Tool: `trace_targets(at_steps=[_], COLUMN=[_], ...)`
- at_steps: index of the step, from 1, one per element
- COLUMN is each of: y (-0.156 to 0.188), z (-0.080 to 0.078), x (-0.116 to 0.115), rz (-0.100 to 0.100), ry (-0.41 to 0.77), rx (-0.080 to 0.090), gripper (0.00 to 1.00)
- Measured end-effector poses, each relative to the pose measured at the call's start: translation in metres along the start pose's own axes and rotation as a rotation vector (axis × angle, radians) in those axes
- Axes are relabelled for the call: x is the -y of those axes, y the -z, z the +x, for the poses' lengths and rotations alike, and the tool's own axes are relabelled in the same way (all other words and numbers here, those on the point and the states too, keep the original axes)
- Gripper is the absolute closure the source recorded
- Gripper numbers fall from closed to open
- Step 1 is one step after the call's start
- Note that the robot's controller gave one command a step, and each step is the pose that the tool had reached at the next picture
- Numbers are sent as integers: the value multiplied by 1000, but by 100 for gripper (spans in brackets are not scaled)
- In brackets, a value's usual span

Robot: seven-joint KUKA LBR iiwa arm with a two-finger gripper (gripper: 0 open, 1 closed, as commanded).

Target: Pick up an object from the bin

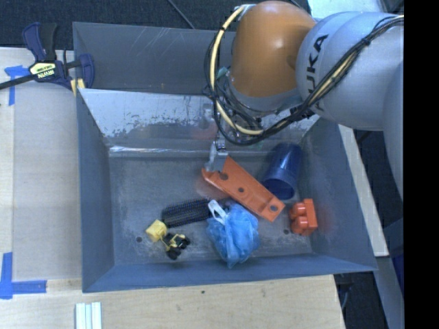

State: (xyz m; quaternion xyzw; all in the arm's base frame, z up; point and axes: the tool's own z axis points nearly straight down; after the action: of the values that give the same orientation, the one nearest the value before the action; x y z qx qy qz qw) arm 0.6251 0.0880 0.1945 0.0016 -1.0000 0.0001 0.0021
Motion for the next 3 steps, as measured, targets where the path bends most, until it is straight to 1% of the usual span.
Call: trace_targets(at_steps=[1,2,3], y=[5,-108,-37], z=[-1,54,70], x=[0,-19,-16], rz=[-1,-1,2], ry=[-3,321,497], rx=[8,11,16], gripper=[0,0,0])
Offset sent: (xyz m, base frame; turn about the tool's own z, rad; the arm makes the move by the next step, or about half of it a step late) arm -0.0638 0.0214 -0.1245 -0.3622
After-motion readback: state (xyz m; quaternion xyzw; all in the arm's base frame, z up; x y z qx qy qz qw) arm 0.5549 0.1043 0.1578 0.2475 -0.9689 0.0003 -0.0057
